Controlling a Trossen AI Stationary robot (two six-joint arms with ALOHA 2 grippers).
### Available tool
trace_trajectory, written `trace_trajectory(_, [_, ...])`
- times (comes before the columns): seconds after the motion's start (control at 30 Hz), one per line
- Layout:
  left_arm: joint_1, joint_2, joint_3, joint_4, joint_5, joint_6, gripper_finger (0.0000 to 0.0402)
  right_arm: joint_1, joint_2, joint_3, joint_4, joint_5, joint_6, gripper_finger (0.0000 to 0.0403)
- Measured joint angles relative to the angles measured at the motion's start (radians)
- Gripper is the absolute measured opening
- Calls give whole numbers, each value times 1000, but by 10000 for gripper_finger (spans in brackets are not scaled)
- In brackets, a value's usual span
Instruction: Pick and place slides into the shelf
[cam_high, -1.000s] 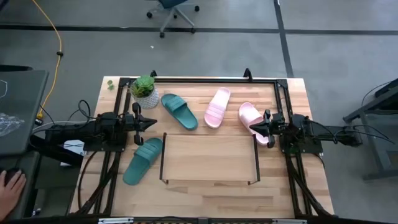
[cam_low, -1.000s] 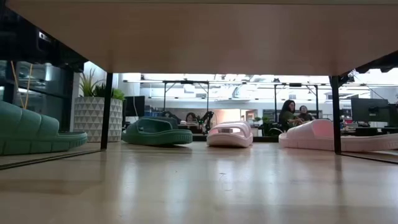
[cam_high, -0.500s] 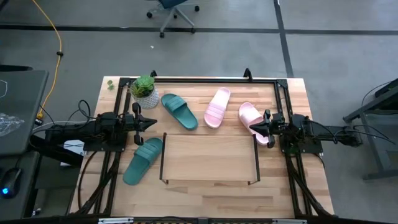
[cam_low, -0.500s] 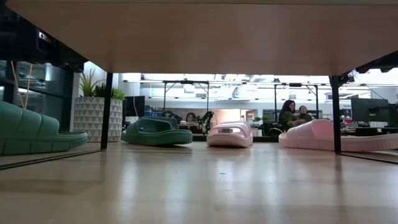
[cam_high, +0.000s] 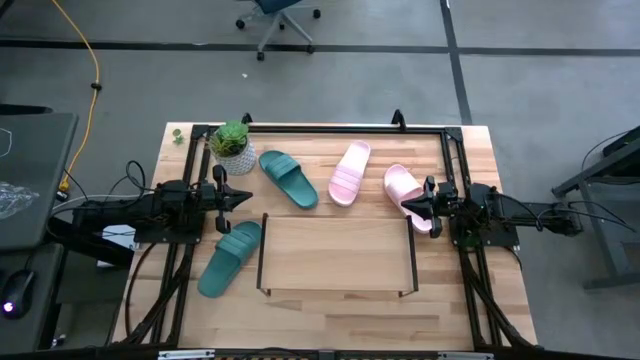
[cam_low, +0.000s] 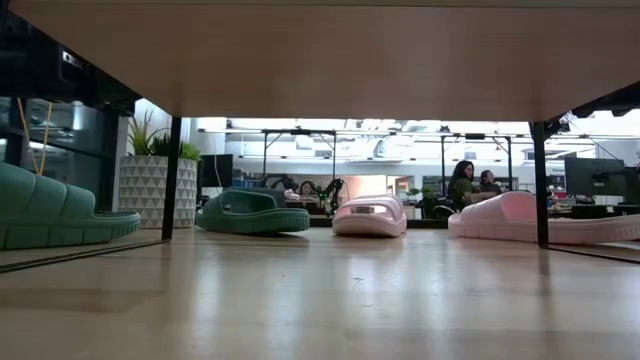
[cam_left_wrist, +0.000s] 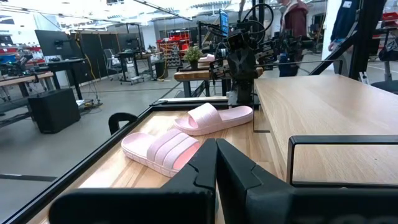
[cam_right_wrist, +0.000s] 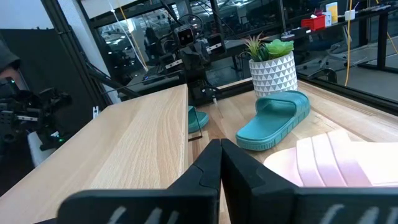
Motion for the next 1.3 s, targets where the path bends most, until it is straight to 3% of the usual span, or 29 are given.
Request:
trace_trajectory(1.07, [0, 0, 0, 0, 4, -3, 1, 0, 0, 0, 0, 0, 0, 0])
trace_trajectory(1.3, [0, 0, 0, 0, 18, -86, 1, 0, 0, 0, 2, 18, 0, 0])
